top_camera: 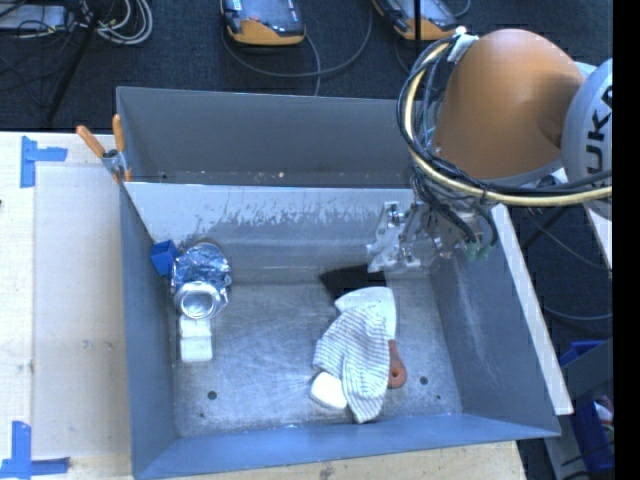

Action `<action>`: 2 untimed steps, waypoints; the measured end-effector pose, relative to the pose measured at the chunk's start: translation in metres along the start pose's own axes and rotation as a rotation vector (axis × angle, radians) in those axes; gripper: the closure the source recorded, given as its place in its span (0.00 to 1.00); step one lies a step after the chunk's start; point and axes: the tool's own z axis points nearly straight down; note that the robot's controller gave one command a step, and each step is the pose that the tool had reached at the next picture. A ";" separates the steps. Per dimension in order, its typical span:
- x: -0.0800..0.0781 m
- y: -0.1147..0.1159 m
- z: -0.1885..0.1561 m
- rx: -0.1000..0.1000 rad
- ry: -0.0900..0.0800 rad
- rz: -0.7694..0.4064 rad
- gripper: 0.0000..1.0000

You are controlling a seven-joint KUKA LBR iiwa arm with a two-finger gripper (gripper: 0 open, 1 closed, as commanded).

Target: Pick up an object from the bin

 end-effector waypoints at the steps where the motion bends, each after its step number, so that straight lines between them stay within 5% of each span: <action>1: -0.001 0.005 0.016 0.001 -0.003 -0.042 1.00; 2: 0.017 0.019 0.073 0.000 -0.001 -0.038 1.00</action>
Offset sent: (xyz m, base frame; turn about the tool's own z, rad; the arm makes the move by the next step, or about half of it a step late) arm -0.0290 0.0215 -0.0927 -0.0247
